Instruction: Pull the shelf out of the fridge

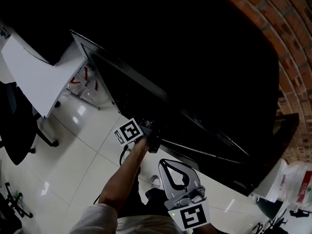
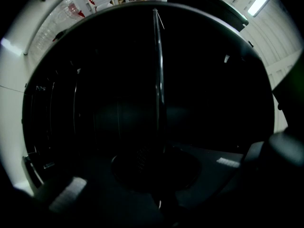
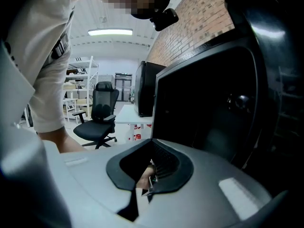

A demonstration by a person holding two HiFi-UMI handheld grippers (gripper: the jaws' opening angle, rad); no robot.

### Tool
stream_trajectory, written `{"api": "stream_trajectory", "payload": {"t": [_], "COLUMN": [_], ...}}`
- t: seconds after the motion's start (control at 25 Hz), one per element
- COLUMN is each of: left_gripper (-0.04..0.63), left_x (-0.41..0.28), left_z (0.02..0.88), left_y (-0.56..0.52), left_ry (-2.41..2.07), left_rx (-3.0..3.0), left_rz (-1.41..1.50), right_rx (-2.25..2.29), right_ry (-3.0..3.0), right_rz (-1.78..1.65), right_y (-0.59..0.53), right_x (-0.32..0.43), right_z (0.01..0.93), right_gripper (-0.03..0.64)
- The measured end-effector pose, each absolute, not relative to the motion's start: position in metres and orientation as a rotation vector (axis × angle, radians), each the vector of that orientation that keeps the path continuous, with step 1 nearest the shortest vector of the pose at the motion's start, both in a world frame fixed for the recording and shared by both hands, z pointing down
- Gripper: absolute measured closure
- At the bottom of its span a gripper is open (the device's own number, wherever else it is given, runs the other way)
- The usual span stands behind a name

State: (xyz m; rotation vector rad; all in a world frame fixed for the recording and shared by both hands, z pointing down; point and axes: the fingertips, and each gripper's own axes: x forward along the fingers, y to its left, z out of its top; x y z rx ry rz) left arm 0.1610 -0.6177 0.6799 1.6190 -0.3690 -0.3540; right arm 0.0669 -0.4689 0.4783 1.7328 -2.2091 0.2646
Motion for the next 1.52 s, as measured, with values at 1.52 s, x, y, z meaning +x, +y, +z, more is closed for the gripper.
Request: {"api": "stream_trajectory", "payload": {"t": [1.52], "left_gripper": [0.588], "left_x": [-0.106], "left_z": [0.429], "left_y": [-0.417], "left_ry": [-0.705], "left_rx": [1.842], "left_rz": [-0.843], "right_rx": [1.646], "right_ry": [-2.508], "right_rz": [0.028], "right_y": [-0.332], "right_x": [0.044], "right_z": [0.38], "right_gripper": [0.612]}}
